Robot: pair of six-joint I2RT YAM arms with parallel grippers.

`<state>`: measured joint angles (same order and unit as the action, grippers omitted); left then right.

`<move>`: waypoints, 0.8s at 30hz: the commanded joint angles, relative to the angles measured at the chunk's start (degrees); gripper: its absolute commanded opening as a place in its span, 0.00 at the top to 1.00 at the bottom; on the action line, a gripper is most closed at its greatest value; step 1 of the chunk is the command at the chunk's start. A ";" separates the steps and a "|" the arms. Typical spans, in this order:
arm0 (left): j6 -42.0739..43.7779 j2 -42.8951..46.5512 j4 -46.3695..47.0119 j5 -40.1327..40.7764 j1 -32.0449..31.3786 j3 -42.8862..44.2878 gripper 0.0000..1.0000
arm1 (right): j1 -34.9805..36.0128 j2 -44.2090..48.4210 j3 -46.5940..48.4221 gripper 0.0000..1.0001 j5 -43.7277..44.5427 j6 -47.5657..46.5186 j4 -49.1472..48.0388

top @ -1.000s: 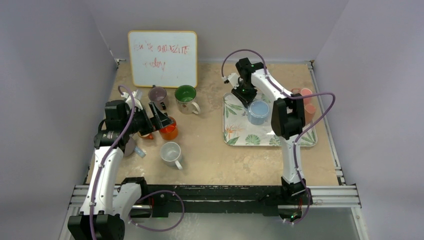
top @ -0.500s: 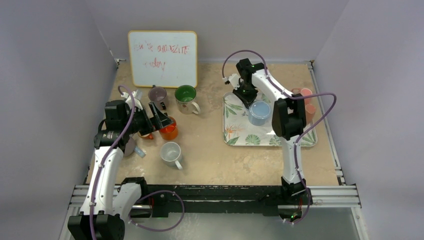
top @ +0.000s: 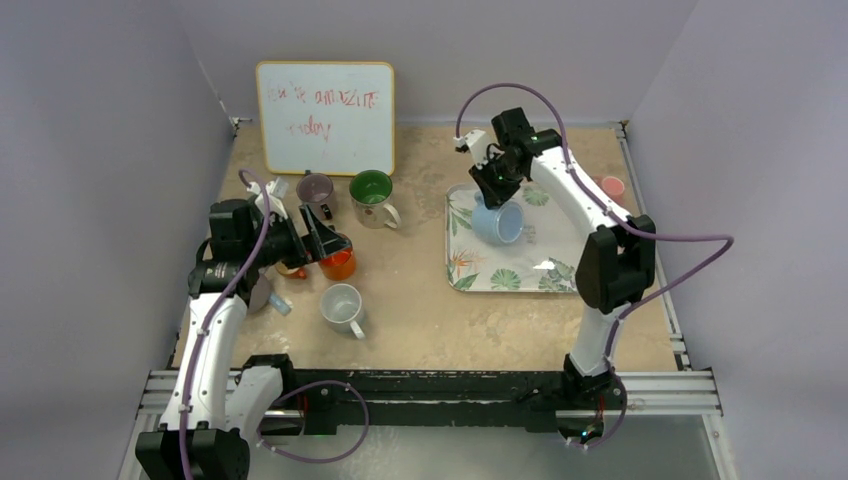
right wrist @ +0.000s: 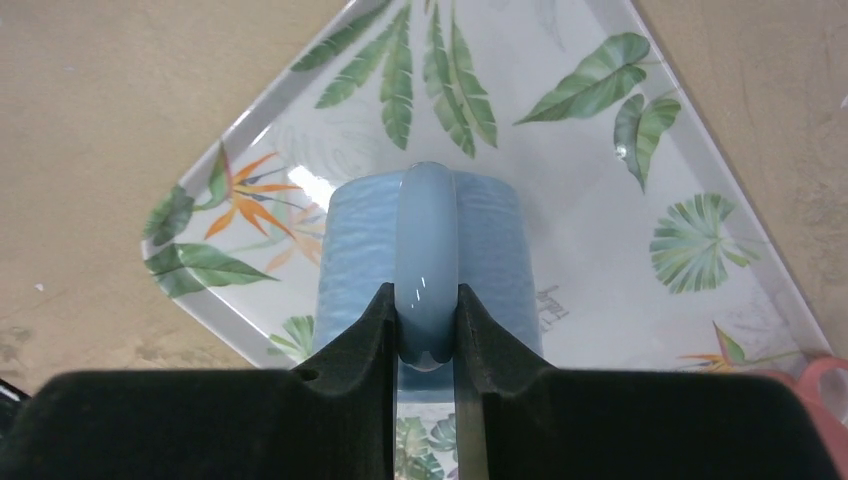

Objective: Turn the mug right side up
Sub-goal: Turn over the cup on the tray.

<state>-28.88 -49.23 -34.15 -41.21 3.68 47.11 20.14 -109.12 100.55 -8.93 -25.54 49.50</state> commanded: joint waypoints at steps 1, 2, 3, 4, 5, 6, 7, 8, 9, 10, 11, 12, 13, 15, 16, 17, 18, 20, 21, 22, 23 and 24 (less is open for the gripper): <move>1.46 -0.09 3.70 -5.09 -0.07 -0.03 0.09 | 0.34 5.87 -3.11 1.00 -6.03 1.55 -5.56; 1.46 0.03 4.31 -5.47 -0.08 -0.19 0.09 | 0.34 6.72 -4.01 1.00 -6.88 1.83 -6.66; 1.28 0.21 4.99 -5.73 -0.08 -0.38 0.09 | 0.34 7.79 -5.12 1.00 -7.87 1.99 -7.37; 0.82 0.17 5.59 -5.71 -0.08 -0.58 0.09 | 0.35 9.32 -6.27 1.00 -9.34 2.42 -9.04; 0.35 -0.16 6.31 -5.84 -0.08 -0.54 0.10 | 0.34 10.35 -7.66 1.00 -10.64 2.56 -10.59; -0.20 -0.98 7.05 -6.11 -0.08 -0.61 0.10 | 0.36 11.42 -8.87 1.00 -11.87 2.99 -12.33; -1.10 -1.71 8.20 -7.18 -0.08 -0.62 0.10 | 0.35 12.41 -10.44 1.00 -13.05 3.61 -13.87; -2.21 -2.53 9.59 -7.80 -0.08 -0.68 0.11 | 0.34 13.31 -11.31 1.00 -14.41 4.12 -15.29; -3.70 -3.27 11.91 -9.65 -0.12 -0.62 0.13 | 0.35 14.24 -12.84 1.00 -15.95 4.58 -16.69; -5.29 -3.88 14.03 -10.96 -0.16 -0.73 0.14 | 0.34 15.07 -13.83 1.00 -17.18 5.02 -17.86; -6.71 -4.23 15.28 -11.54 -0.19 -0.73 0.15 | 0.34 16.02 -14.73 1.00 -18.34 5.46 -19.14; -7.91 -4.24 17.37 -12.15 -0.44 -0.72 0.16 | 0.34 16.80 -15.51 1.00 -19.34 6.05 -20.20; -8.59 -3.88 19.54 -12.61 -0.85 -0.79 0.17 | 0.34 17.57 -16.36 1.00 -20.35 6.52 -21.11; -8.84 -3.07 23.15 -12.21 -2.53 -0.62 0.19 | 0.39 19.17 -17.56 1.00 -22.43 7.65 -22.76; -8.58 -3.10 23.20 -11.43 -3.20 0.12 0.19 | 0.39 20.12 -18.34 1.00 -23.63 8.36 -23.70; -7.67 -3.48 22.32 -10.49 -5.20 1.32 0.19 | 0.34 21.11 -19.22 1.00 -24.93 9.06 -24.76; -6.86 -4.07 21.32 -9.30 -6.82 2.50 0.19 | 0.36 22.19 -20.30 1.00 -26.43 9.79 -26.08; -6.65 -5.31 21.62 -6.46 -10.61 3.97 0.19 | 0.34 24.60 -23.18 1.00 -29.37 12.52 -30.03; -7.08 -5.87 22.95 -5.55 -12.24 4.16 0.19 | 0.40 25.98 -24.83 1.00 -31.20 14.19 -32.60; -8.55 -6.47 24.84 -5.09 -13.46 4.09 0.19 | 0.49 27.36 -26.43 1.00 -32.99 15.79 -35.13; -10.31 -7.14 27.47 -5.30 -14.12 3.82 0.19 | 0.46 28.78 -28.31 1.00 -34.35 17.49 -37.83; -12.51 -7.97 30.09 -5.81 -14.40 3.58 0.19 | 0.48 30.24 -30.10 1.00 -35.47 19.30 -40.70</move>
<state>-36.60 -55.11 -14.02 -48.38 -8.29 48.82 20.25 -85.78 74.02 -33.67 -14.50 23.77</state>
